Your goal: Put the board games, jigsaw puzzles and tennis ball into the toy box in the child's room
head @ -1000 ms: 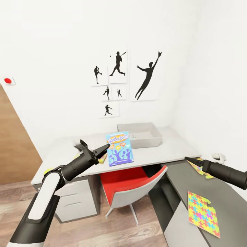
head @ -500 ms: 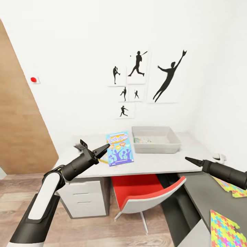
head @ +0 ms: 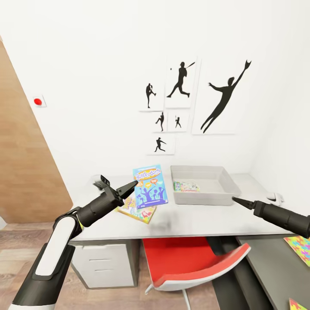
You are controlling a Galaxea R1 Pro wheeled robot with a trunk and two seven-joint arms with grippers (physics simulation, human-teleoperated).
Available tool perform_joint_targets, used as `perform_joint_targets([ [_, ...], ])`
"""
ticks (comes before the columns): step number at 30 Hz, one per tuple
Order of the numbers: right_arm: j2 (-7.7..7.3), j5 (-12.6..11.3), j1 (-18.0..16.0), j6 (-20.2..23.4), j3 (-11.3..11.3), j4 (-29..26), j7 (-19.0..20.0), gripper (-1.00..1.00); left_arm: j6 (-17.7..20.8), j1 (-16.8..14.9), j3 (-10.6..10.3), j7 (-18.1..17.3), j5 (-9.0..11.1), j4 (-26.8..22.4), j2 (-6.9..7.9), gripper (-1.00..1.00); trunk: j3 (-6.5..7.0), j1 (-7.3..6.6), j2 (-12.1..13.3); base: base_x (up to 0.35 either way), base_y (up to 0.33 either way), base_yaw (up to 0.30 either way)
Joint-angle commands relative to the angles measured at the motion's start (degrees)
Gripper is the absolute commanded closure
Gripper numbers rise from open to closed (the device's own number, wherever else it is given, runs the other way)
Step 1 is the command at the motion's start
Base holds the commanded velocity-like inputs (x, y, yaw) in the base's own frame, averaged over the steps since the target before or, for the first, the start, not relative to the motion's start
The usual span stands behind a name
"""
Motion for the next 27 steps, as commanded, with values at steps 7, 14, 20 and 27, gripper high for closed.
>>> perform_joint_targets([
  [7, 0.05, 0.31, -0.07, 0.29, -0.04, -0.01, 0.38, -1.0, 0.23, -0.06, -0.14, -0.15, 0.36, 0.0, 0.02, 1.0, -0.12, 0.07, -0.12, 0.326, -0.012, 0.006],
  [14, 0.07, 0.32, -0.07, 0.29, -0.06, -0.01, 0.36, -1.0, -0.02, -0.08, -0.33, -0.06, 0.36, 0.0, -0.03, 1.0, -0.12, 0.07, -0.12, 0.228, -0.031, 0.001],
  [20, 0.08, 0.31, -0.07, 0.29, 0.03, -0.01, 0.4, -1.0, -0.15, -0.08, -0.41, 0.03, 0.36, 0.0, -0.07, 1.0, -0.12, 0.07, -0.12, 0.077, -0.011, -0.063],
  [27, 0.09, 0.31, -0.07, 0.29, 0.1, -0.01, 0.41, -1.0, -0.19, -0.08, -0.27, 0.0, 0.36, 0.0, -0.07, 1.0, -0.12, 0.07, -0.12, 0.026, -0.004, -0.085],
])
